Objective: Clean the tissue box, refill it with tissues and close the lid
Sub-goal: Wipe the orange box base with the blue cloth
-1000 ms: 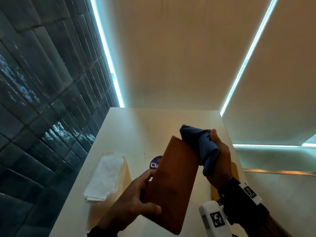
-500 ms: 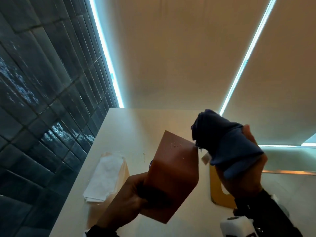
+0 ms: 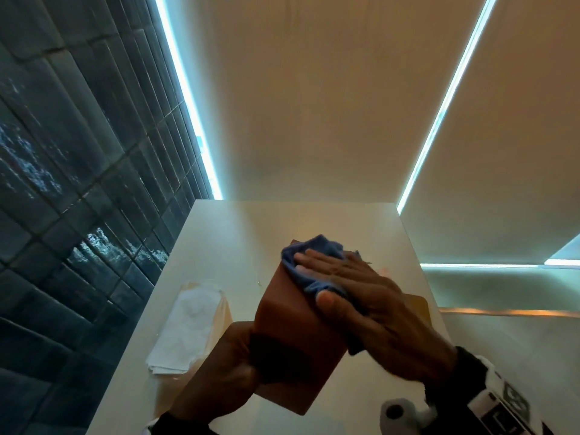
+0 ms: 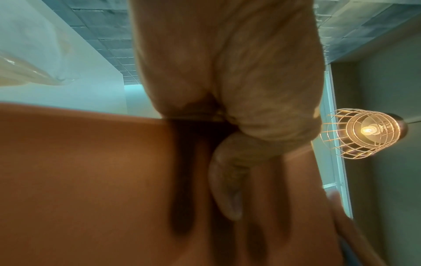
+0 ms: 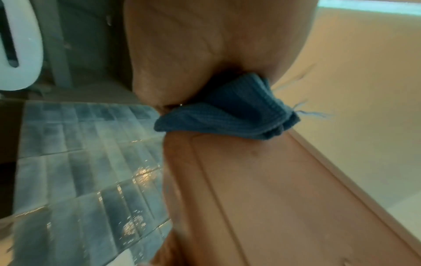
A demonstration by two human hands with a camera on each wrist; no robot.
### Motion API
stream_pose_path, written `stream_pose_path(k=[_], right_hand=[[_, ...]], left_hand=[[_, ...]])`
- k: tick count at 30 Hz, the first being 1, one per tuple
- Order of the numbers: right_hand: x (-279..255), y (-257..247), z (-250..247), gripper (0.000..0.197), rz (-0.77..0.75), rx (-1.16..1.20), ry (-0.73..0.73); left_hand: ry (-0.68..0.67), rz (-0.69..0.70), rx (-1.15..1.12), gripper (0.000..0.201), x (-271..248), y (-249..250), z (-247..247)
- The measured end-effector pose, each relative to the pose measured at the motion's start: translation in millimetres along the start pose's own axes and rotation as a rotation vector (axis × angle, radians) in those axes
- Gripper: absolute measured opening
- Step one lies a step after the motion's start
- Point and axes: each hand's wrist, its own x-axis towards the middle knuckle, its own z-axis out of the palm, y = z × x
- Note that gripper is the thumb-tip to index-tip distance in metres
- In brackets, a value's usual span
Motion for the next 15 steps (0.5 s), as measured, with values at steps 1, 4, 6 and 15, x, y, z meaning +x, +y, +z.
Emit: stream_pose_path(k=[1,4,6,15], right_hand=[[0,-5,2,0.047,-0.044,-0.024,-0.051],[-1,-14,2,0.046,-0.213,-0.033,-0.175],[3,-11,-1,0.044,-0.192,0.033,-0.202],[20,-1,9,0.045,-0.125,-0.105,-0.163]], left_hand=[[0.000,0.013,-0.007,0.053,0,0,-1],[-0.013,0.018,-0.024,0.064,-2,-1,0],[0.004,0.023,-0.011,0.068,-4,-2,0],[-0.006,0.075,0.020,0.037,2,10,1]])
